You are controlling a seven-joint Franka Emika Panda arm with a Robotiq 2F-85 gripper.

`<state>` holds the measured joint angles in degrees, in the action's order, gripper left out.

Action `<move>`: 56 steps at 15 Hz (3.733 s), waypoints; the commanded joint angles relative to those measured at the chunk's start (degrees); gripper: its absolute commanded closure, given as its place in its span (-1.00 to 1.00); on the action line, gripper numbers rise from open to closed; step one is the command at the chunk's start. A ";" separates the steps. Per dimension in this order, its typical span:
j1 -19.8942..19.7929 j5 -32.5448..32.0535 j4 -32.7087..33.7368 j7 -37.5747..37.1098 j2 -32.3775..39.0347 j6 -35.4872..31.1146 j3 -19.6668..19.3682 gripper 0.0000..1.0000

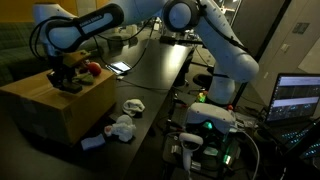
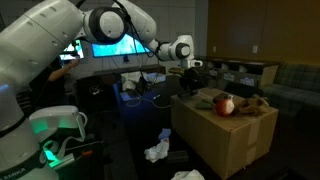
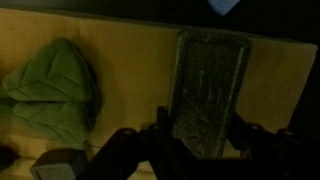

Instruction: Pick up all the objects on the box and put them on table, then pick up the all the objects on the table and put them on the box

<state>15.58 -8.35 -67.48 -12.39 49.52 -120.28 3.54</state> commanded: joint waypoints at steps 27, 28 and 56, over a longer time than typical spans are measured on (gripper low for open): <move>-1.95 1.60 13.87 10.26 6.11 1.25 0.81 -1.00; -2.52 1.36 14.00 11.36 6.32 0.61 0.65 -1.00; -14.29 7.41 30.14 31.86 21.66 -7.11 3.80 -1.00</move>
<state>1.75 -2.73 -42.95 17.14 67.80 -127.80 6.20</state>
